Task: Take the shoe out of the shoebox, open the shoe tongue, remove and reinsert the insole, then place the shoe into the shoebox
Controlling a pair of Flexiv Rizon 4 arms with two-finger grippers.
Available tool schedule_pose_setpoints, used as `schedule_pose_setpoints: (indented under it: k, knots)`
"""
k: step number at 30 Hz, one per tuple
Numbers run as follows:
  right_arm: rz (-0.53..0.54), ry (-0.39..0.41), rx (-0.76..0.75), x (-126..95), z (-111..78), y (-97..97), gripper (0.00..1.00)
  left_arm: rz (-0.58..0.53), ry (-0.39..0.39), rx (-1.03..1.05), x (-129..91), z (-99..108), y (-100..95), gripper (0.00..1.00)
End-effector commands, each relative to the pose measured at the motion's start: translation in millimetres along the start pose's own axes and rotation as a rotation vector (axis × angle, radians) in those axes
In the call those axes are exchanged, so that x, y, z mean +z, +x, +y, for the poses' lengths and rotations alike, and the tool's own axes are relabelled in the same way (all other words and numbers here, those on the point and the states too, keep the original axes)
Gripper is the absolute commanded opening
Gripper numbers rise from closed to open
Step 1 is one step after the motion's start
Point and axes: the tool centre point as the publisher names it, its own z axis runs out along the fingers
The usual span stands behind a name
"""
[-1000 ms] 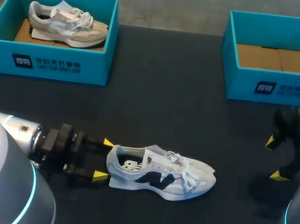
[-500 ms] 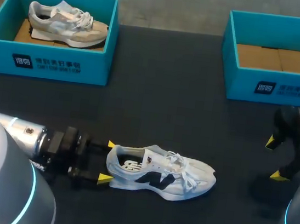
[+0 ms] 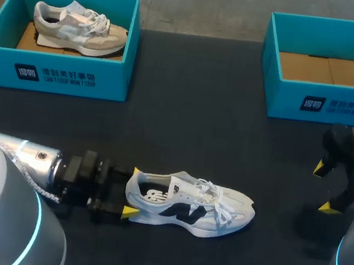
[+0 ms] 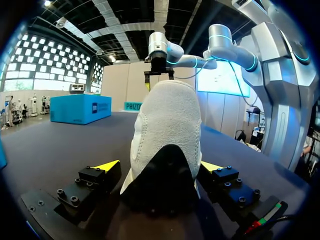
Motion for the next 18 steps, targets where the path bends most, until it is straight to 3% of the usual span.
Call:
schedule_pose_setpoints:
  k: [1, 18]
  knots:
    - [-0.002, 0.002, 0.001, 0.9, 0.0, 0.9, 1.0, 0.005, -0.001, 0.001, 7.3, 0.2, 0.4, 1.0]
    - [-0.002, 0.002, 0.001, 0.9, 0.0, 0.9, 1.0, 0.031, -0.015, 0.016, 25.4, 2.0, 5.5, 1.0]
